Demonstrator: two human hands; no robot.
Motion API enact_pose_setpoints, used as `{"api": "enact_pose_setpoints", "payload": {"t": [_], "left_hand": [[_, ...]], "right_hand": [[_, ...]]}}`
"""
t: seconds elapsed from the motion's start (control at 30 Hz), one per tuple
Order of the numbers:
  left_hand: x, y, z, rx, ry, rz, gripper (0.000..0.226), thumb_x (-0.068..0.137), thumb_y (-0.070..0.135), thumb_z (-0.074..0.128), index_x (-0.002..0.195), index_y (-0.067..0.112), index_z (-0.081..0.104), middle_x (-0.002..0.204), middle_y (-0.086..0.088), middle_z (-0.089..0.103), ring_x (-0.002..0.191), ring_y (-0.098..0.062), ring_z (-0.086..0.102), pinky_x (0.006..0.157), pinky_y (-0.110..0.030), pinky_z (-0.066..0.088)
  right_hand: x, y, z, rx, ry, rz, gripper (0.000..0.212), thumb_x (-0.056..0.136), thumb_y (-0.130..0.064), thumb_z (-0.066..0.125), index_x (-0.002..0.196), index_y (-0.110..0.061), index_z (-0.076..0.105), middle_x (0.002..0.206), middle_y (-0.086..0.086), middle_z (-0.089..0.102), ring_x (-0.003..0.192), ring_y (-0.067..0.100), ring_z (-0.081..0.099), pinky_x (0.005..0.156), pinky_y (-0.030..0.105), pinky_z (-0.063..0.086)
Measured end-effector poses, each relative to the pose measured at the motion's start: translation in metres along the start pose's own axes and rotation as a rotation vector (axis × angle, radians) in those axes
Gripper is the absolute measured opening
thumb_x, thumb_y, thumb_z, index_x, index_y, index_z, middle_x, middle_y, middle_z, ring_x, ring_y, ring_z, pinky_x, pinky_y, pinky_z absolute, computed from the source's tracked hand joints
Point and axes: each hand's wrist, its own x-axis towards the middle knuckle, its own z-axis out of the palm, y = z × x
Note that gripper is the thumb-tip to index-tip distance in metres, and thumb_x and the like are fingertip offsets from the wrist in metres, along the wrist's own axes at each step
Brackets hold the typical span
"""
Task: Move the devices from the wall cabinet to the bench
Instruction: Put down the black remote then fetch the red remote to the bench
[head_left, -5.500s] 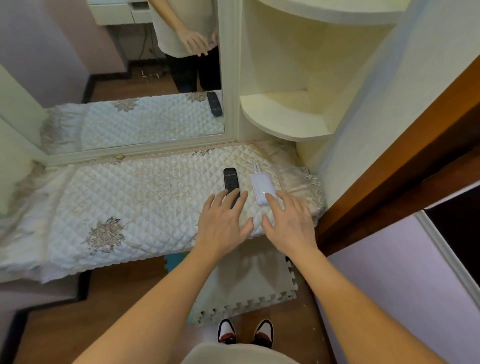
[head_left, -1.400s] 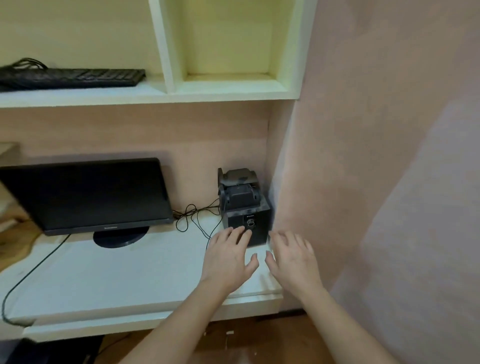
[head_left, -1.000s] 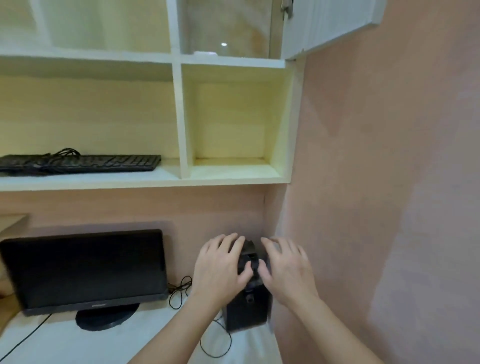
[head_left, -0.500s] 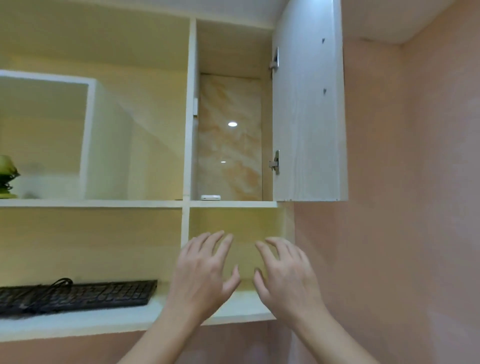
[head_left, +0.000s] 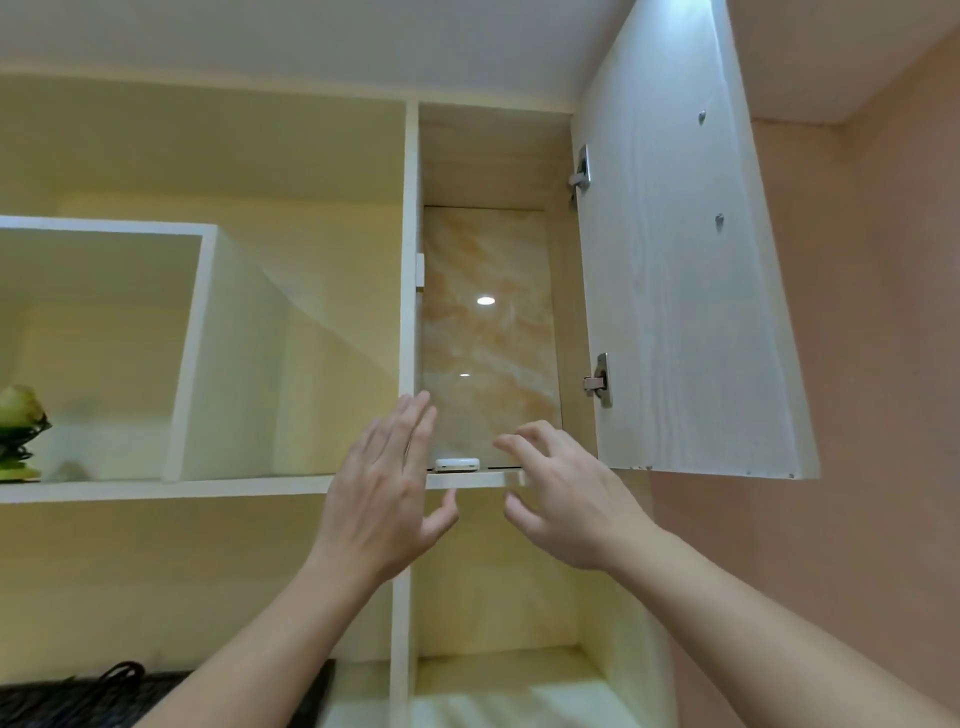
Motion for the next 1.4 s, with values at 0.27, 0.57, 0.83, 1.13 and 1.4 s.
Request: {"api": "enact_pose_setpoints", "payload": {"t": [0.27,0.57,0.83,1.13,1.4], "left_hand": [[0.002,-0.027,0.038,0.070,-0.054,0.060,0.098,0.084,0.057,0.046,0.156,-0.004,0.022,0.167,-0.018,0.018,0.155,-0.029,0.018,0.121,-0.048,0.032],[-0.001,-0.029,0.051,0.048,0.002,0.072,0.102,0.078,0.055,0.050,0.155,-0.005,0.022,0.168,-0.016,0.013,0.156,-0.026,0.013,0.123,-0.048,0.026],[-0.001,-0.028,0.051,0.019,0.051,0.072,0.099,0.082,0.055,0.050,0.155,-0.006,0.023,0.168,-0.016,0.017,0.156,-0.026,0.015,0.125,-0.045,0.023],[-0.004,-0.020,0.042,-0.014,0.057,0.047,0.098,0.083,0.057,0.052,0.152,-0.007,0.028,0.164,-0.020,0.027,0.153,-0.030,0.025,0.124,-0.045,0.025],[-0.057,0.061,-0.007,-0.596,0.133,-0.338,0.060,0.086,0.056,0.054,0.125,0.012,0.061,0.124,-0.002,0.064,0.115,-0.017,0.060,0.096,-0.028,0.048]], "right_hand": [[0.066,0.002,0.033,0.000,-0.234,-0.063,0.064,0.089,-0.056,0.049,0.146,-0.032,0.035,0.141,-0.003,0.043,0.126,0.020,0.046,0.100,0.041,0.044],[0.096,-0.002,0.055,0.115,-0.449,-0.047,0.089,0.077,-0.080,0.042,0.144,-0.022,0.043,0.137,0.002,0.056,0.126,0.023,0.052,0.102,0.044,0.045],[0.081,0.000,0.047,0.132,-0.365,-0.059,0.073,0.084,-0.071,0.049,0.141,-0.024,0.049,0.129,0.001,0.065,0.117,0.022,0.059,0.094,0.037,0.049],[0.042,0.014,0.032,0.353,-0.012,-0.006,0.030,0.091,-0.024,0.070,0.120,-0.023,0.070,0.105,-0.002,0.076,0.087,0.015,0.064,0.074,0.019,0.046],[-0.040,0.004,-0.003,0.313,0.361,-0.203,0.037,0.086,-0.003,0.068,0.121,-0.011,0.070,0.120,0.000,0.070,0.111,0.016,0.067,0.092,0.032,0.054]]}}
